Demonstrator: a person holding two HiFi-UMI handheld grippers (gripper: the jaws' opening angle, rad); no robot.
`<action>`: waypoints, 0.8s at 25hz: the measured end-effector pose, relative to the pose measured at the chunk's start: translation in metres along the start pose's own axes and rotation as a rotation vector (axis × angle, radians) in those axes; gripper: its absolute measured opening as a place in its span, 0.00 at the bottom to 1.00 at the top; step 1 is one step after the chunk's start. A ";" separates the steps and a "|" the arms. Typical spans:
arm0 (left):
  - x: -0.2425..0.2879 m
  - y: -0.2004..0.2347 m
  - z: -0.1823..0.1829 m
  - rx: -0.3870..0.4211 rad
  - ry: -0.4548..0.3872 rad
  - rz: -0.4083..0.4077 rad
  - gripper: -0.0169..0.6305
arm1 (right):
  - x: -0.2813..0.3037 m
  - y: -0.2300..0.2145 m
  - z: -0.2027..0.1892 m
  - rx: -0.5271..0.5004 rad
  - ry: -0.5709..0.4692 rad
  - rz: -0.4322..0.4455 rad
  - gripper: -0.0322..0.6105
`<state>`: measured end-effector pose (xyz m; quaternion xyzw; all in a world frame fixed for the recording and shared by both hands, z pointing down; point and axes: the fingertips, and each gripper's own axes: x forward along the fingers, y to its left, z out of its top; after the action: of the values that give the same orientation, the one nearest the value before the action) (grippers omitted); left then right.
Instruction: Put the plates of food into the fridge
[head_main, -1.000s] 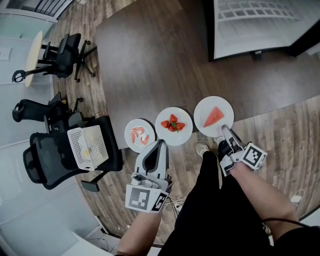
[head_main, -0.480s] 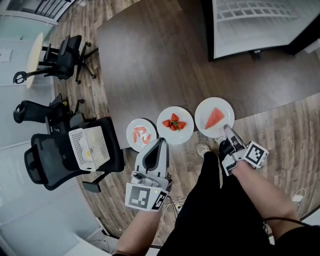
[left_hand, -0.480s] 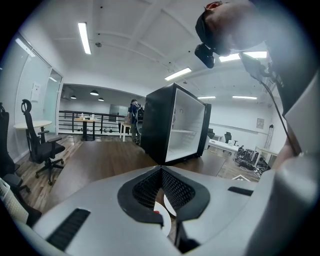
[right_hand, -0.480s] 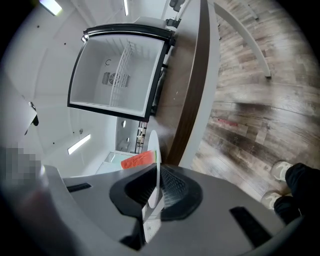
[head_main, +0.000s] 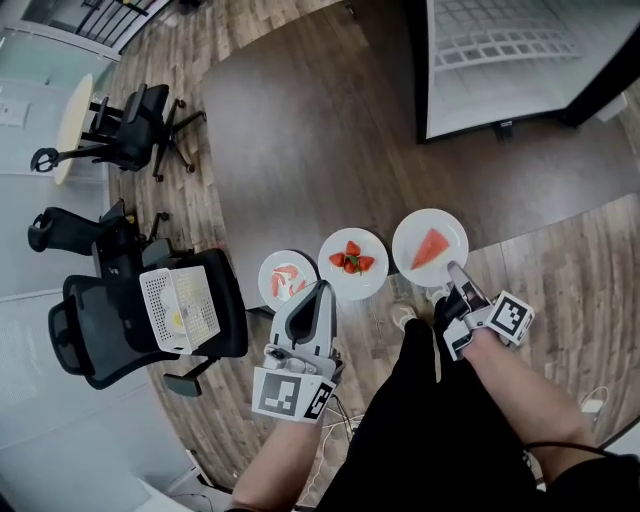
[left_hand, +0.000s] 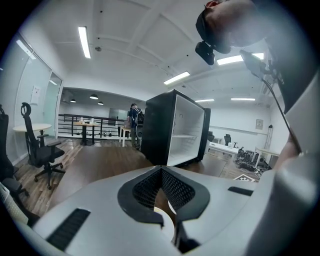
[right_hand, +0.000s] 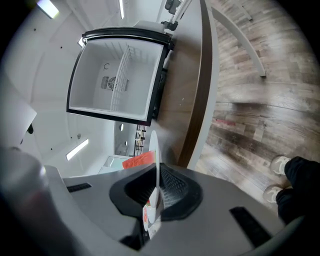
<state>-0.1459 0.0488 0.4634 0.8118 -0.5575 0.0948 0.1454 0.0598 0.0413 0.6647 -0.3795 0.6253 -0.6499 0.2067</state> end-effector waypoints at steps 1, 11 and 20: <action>0.000 0.001 0.002 0.001 -0.004 -0.002 0.03 | 0.000 0.003 0.002 0.003 -0.006 0.000 0.07; -0.002 0.007 0.031 0.002 -0.064 -0.007 0.03 | -0.002 0.042 0.028 -0.012 -0.059 -0.002 0.07; -0.010 0.011 0.063 0.003 -0.137 -0.032 0.03 | -0.009 0.080 0.050 -0.067 -0.117 -0.009 0.07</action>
<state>-0.1597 0.0322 0.4022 0.8255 -0.5529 0.0376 0.1071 0.0867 0.0046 0.5813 -0.4263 0.6317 -0.6063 0.2272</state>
